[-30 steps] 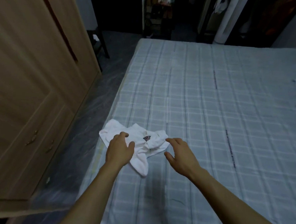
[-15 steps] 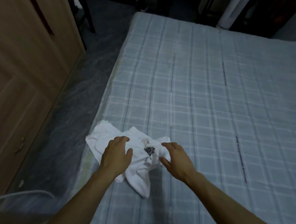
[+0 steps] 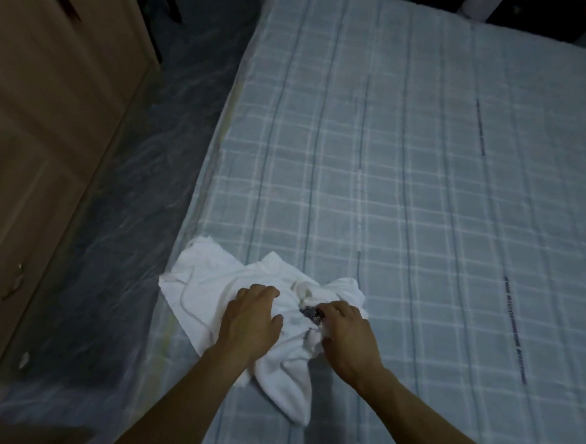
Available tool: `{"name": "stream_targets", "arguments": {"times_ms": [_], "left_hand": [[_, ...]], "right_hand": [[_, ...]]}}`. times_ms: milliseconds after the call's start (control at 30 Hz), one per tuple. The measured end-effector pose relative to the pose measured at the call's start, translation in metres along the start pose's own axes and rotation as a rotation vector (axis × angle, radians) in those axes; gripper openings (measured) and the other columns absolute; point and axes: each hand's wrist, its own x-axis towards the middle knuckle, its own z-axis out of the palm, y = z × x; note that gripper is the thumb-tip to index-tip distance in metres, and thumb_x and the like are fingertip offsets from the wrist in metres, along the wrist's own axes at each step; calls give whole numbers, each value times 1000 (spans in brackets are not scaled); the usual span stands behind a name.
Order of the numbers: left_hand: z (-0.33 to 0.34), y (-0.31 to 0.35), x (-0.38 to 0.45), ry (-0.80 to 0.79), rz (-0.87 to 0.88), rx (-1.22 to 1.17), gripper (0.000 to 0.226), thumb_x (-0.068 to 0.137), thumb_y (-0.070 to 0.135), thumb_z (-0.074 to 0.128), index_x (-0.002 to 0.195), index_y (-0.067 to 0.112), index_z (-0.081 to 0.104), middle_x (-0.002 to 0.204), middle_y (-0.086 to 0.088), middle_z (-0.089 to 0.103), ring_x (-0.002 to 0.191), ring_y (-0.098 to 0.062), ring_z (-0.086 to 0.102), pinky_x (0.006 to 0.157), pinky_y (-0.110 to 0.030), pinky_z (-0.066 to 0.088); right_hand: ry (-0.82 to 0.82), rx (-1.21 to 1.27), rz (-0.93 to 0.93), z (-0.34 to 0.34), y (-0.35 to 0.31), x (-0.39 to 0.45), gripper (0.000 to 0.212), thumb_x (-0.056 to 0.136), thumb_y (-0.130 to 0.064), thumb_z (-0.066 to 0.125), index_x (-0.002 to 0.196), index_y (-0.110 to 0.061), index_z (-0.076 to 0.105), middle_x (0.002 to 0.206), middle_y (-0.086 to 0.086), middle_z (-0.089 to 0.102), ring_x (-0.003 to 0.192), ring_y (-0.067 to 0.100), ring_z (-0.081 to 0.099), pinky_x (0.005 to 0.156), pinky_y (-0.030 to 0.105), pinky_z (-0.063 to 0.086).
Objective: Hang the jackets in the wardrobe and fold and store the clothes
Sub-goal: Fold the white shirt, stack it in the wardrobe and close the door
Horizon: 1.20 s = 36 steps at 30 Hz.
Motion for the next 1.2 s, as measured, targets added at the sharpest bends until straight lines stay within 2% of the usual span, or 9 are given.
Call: {"name": "stream_targets", "arguments": {"times_ms": [133, 267, 333, 400, 567, 733, 833, 967, 1200], "left_hand": [[4, 20, -1, -137, 133, 78, 73, 71, 81, 46, 129, 37, 54, 127, 13, 59, 116, -14, 53, 96, -35, 40], [5, 43, -12, -20, 198, 276, 40, 92, 48, 54, 126, 28, 55, 118, 5, 61, 108, -18, 57, 92, -34, 42], [-2, 53, -16, 70, 205, 215, 21, 97, 32, 50, 114, 24, 58, 106, 4, 63, 99, -17, 60, 85, -31, 44], [-14, 63, -21, 126, 234, 100, 12, 95, 29, 51, 101, 22, 60, 96, 3, 64, 89, -19, 62, 77, -32, 47], [-64, 102, -43, 259, 315, -44, 9, 91, 28, 56, 91, 20, 60, 89, -1, 63, 84, -26, 60, 72, -39, 49], [-112, 164, -87, 365, 501, -123, 19, 84, 34, 44, 91, 25, 60, 87, 3, 60, 80, -22, 58, 71, -39, 49], [-130, 206, -117, 435, 578, -135, 15, 83, 29, 50, 93, 27, 62, 87, 6, 61, 79, -19, 58, 70, -37, 49], [-144, 263, -159, 509, 702, -117, 14, 83, 18, 57, 92, 27, 63, 87, 7, 64, 80, -19, 62, 72, -36, 50], [-124, 363, -251, 603, 686, -144, 16, 89, 14, 64, 88, 28, 55, 77, 11, 65, 73, -12, 64, 68, -39, 55]], "right_hand": [[66, 74, 74, -4, 9, 5, 28, 81, -17, 50, 106, -22, 62, 96, -1, 65, 87, 25, 62, 69, 38, 51], [87, 177, 84, -31, 8, -2, 28, 85, -29, 40, 102, -23, 61, 97, -4, 65, 85, 20, 62, 73, 39, 51], [116, 161, 55, -48, 6, -12, 16, 89, -24, 43, 95, -20, 57, 92, -3, 63, 79, 20, 60, 67, 34, 48], [152, 203, 48, -67, 4, -26, 9, 94, -23, 45, 89, -21, 52, 86, -3, 61, 75, 18, 57, 62, 30, 42], [338, 342, 57, -131, 4, -78, 25, 94, -35, 42, 88, -15, 57, 81, -2, 66, 72, 18, 62, 63, 36, 48], [564, 368, 8, -200, 7, -147, 12, 96, -18, 54, 87, -18, 60, 73, -9, 63, 69, 9, 60, 65, 31, 48], [696, 361, -28, -239, 20, -193, 13, 95, -21, 59, 83, -24, 63, 70, -11, 62, 69, 6, 58, 63, 27, 46], [846, 255, -99, -278, 51, -258, 9, 93, -25, 63, 87, -21, 67, 75, -5, 62, 71, 14, 58, 67, 35, 47], [997, 159, -186, -322, 107, -376, 14, 95, -27, 61, 89, -19, 70, 76, -4, 57, 67, 13, 53, 60, 32, 45]]}}
